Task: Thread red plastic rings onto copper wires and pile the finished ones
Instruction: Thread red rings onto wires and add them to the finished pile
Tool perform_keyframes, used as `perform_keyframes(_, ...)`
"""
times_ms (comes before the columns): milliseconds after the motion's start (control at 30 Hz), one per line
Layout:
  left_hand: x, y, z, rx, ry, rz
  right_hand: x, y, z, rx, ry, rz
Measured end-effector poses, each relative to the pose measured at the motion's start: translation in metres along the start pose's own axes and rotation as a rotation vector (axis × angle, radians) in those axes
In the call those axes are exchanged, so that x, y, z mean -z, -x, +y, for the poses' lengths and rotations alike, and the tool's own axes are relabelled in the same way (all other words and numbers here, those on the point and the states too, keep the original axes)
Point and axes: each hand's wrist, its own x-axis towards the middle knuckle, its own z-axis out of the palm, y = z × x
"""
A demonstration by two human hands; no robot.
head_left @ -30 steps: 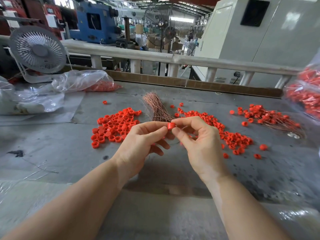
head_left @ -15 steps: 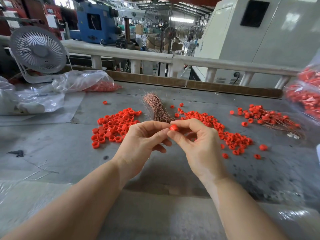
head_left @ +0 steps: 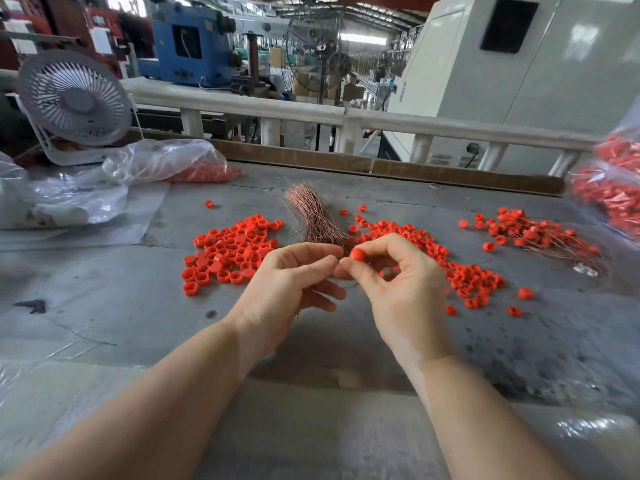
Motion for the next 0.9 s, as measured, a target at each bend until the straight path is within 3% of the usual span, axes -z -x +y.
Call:
perform_keyframes(433,0.0004,-0.0002,-0.0033,0.022,-0.196,-0.013,0.0003,0.0014,0.002,0.031,0.17,-0.118)
perform_keyframes(900,0.0004,-0.0021,-0.0038,0.063,-0.231,0.023,-0.0009,0.0002,0.0018,-0.016,0.214,-0.18)
